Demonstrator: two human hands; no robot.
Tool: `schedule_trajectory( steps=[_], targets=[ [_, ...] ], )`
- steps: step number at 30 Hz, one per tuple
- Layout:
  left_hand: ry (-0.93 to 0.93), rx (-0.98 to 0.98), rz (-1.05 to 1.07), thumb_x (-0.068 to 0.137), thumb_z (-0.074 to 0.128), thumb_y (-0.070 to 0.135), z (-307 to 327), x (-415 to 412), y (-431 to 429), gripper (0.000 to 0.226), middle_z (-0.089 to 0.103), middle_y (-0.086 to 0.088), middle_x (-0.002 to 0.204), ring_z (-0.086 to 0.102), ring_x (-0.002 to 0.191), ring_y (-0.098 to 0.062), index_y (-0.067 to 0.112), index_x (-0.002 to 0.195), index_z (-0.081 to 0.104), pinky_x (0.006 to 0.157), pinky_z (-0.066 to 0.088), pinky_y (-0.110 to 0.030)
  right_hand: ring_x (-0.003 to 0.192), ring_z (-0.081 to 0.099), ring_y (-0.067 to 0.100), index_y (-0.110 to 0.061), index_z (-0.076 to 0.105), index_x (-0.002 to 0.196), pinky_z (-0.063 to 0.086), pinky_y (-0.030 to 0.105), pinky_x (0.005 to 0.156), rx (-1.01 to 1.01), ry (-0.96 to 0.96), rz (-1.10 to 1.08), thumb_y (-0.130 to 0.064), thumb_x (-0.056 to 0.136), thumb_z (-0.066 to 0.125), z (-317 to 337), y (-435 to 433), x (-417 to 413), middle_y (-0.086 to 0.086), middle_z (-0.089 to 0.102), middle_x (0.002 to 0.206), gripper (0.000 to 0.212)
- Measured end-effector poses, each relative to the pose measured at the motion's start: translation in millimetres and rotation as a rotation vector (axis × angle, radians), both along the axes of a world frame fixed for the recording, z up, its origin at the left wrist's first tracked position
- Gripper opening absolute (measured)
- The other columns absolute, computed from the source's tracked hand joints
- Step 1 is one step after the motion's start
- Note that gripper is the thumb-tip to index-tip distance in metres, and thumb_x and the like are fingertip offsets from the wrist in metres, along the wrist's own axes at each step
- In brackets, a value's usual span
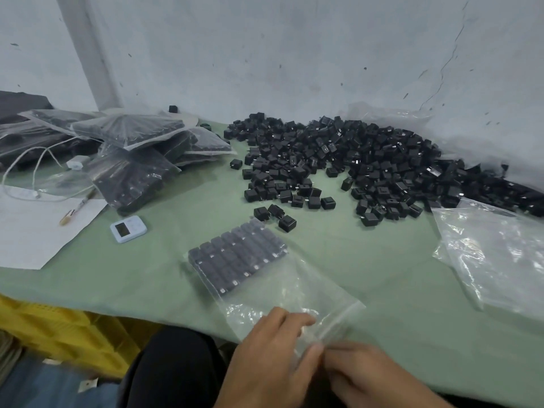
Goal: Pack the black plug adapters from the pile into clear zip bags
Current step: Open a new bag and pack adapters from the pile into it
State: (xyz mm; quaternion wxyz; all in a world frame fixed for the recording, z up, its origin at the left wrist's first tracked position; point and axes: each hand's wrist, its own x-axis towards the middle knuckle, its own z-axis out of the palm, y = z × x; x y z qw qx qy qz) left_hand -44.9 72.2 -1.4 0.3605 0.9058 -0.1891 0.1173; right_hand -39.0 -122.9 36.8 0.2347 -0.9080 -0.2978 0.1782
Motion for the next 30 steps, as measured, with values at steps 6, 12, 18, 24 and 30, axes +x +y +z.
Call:
schedule_trajectory(
  steps=[6, 12, 18, 24, 30],
  targets=[
    [-0.138, 0.073, 0.167, 0.073, 0.062, 0.055, -22, -29, -5, 0.033, 0.060, 0.007, 0.078, 0.059, 0.061, -0.014, 0.034, 0.096, 0.073, 0.055, 0.053, -0.019, 0.083, 0.064, 0.001, -0.039, 0.068, 0.099, 0.049, 0.018, 0.077, 0.178, -0.223, -0.315, -0.020, 0.095, 0.057, 30, -2, 97, -0.021, 0.071, 0.095, 0.023],
    [-0.174, -0.008, 0.216, 0.093, 0.047, 0.026, -17, -25, -7, 0.030, 0.064, 0.009, 0.072, 0.061, 0.055, -0.018, 0.032, 0.079, 0.073, 0.050, 0.053, -0.027, 0.120, 0.053, 0.026, -0.018, 0.053, 0.135, 0.044, 0.039, 0.100, -0.177, -0.278, -0.284, -0.019, 0.098, 0.052, -17, 64, 255, 0.007, 0.054, 0.134, 0.037],
    [-0.122, 0.015, 0.317, 0.061, 0.062, 0.040, -29, -19, -14, 0.027, 0.057, 0.010, 0.068, 0.057, 0.054, -0.010, 0.031, 0.082, 0.077, 0.043, 0.046, -0.016, 0.098, 0.059, 0.022, -0.020, 0.057, 0.105, 0.044, 0.033, 0.079, -0.142, -0.250, -0.347, -0.028, 0.095, 0.062, -44, 55, 274, 0.001, 0.064, 0.103, 0.014],
    [-0.152, -0.079, 0.242, 0.060, 0.066, 0.032, -39, -18, -20, 0.036, 0.055, 0.015, 0.075, 0.055, 0.061, -0.005, 0.041, 0.093, 0.056, 0.054, 0.041, -0.016, 0.090, 0.070, 0.028, -0.010, 0.064, 0.112, 0.059, 0.033, 0.076, 0.790, 0.300, -0.674, -0.020, 0.100, 0.056, -16, 13, 197, 0.014, 0.068, 0.110, 0.017],
    [-0.163, -0.065, 0.223, 0.069, 0.057, 0.030, -41, -17, -14, 0.037, 0.057, 0.018, 0.088, 0.058, 0.069, -0.001, 0.043, 0.103, 0.058, 0.059, 0.045, -0.014, 0.078, 0.068, 0.026, -0.007, 0.058, 0.116, 0.060, 0.029, 0.066, 1.399, 0.661, -0.690, -0.023, 0.105, 0.039, 15, -18, 102, 0.023, 0.067, 0.121, 0.027]
  ],
)
